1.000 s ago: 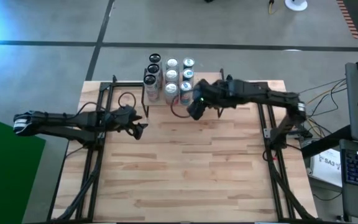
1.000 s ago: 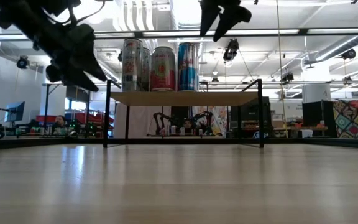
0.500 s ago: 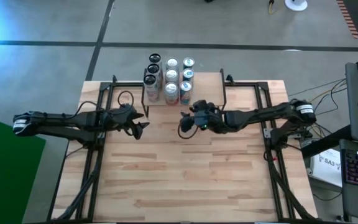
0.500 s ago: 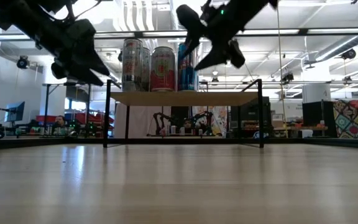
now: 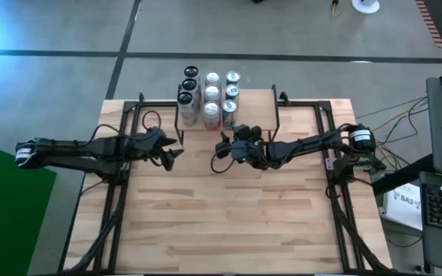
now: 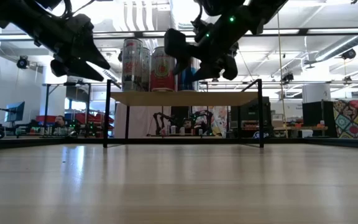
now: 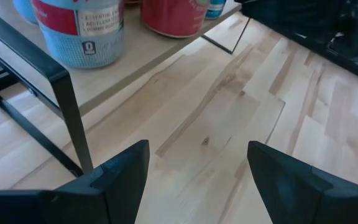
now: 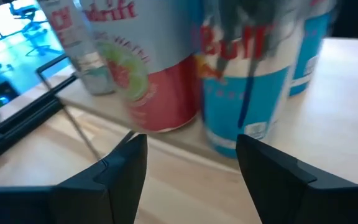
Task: Place canned beverage on shelf
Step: Put the blue soda can on the shelf aligned with the other blue soda cans, then return to Home Position
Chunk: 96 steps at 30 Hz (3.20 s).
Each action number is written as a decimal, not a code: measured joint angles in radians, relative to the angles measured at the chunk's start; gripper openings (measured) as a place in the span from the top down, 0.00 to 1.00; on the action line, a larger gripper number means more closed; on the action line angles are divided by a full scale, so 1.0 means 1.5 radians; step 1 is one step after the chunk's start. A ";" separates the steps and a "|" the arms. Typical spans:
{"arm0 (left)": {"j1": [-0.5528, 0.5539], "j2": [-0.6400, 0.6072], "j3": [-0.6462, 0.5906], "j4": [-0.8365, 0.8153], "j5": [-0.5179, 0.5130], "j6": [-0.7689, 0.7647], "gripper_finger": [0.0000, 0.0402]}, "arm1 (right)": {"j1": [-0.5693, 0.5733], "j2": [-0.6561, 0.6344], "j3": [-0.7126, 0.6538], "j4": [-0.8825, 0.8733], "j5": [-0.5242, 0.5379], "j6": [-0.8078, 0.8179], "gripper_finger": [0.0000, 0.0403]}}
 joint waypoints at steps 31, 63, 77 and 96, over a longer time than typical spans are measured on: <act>0.000 -0.009 -0.001 -0.012 0.000 0.012 0.36 | -0.018 -0.011 -0.001 -0.144 0.155 0.087 0.42; -0.001 -0.247 -0.190 0.475 0.222 0.073 0.99 | -0.028 -0.426 -0.229 0.130 -0.742 -0.334 0.98; -0.003 -0.341 -0.206 0.350 0.235 0.234 1.00 | -0.030 -0.611 -0.342 0.033 -0.733 -0.442 0.98; -0.003 -0.507 -0.346 0.310 0.212 0.190 1.00 | -0.030 -0.802 -0.625 0.210 -0.691 -0.329 0.98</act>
